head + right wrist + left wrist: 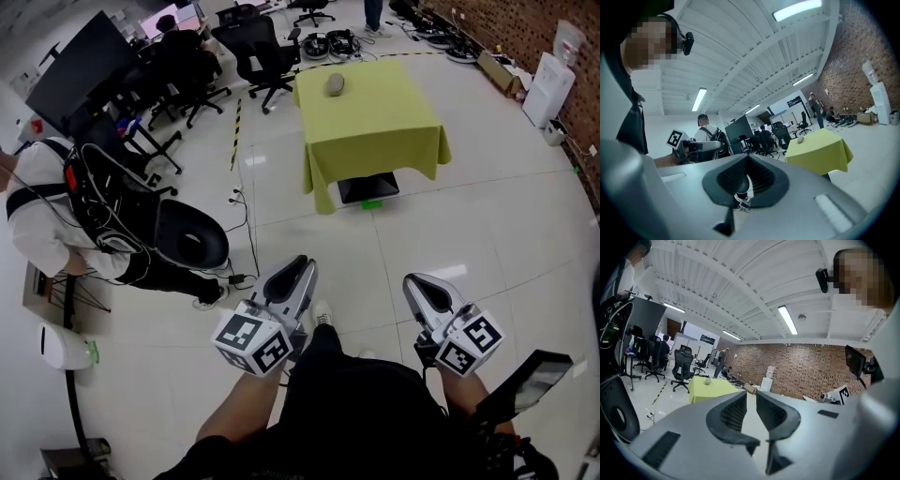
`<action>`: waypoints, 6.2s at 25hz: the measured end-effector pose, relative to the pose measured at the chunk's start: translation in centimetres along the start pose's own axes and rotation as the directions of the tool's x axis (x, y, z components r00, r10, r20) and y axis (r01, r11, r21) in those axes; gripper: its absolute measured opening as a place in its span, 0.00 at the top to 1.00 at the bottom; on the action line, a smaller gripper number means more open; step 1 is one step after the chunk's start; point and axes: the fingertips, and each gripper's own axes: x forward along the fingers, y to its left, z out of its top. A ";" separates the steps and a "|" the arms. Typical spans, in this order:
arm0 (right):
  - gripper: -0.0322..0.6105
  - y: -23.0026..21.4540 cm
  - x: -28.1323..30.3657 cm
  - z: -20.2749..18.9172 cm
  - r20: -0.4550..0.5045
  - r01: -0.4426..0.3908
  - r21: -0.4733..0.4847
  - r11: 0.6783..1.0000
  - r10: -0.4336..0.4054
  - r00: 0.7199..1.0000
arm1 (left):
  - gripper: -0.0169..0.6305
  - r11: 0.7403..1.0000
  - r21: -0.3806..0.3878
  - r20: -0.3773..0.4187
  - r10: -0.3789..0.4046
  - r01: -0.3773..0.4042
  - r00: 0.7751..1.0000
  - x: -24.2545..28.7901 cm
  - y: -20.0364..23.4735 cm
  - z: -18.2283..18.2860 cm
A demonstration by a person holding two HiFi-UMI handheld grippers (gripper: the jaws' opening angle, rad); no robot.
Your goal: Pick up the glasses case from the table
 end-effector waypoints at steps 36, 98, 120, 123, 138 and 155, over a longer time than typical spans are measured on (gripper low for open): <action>0.95 -7.3 22.2 5.6 -0.049 0.091 -0.052 0.995 -0.093 0.994 | 0.87 0.994 -0.012 0.018 -0.105 0.105 0.994 13.0 19.0 7.2; 0.95 -28.6 36.3 12.5 -0.043 0.014 0.008 1.000 -0.014 0.999 | 0.87 1.000 0.001 0.024 0.026 -0.026 0.999 34.0 30.1 13.3; 0.95 -36.6 36.2 15.0 -0.045 -0.074 0.033 0.997 0.075 0.996 | 0.88 0.990 0.017 0.001 0.142 -0.142 0.990 40.9 28.8 13.3; 0.95 -37.3 36.2 14.6 -0.040 -0.056 0.039 0.998 0.058 0.998 | 0.88 0.992 0.015 -0.006 0.129 -0.128 0.992 41.7 29.0 12.9; 0.95 -38.8 39.1 14.1 -0.068 -0.017 0.031 0.999 0.019 0.997 | 0.88 0.997 -0.002 -0.006 0.078 -0.078 0.997 44.5 31.7 12.5; 0.95 -40.8 48.4 16.4 -0.095 0.044 0.004 0.999 -0.043 0.995 | 0.88 0.999 -0.031 -0.025 0.017 -0.017 1.000 49.3 40.7 15.4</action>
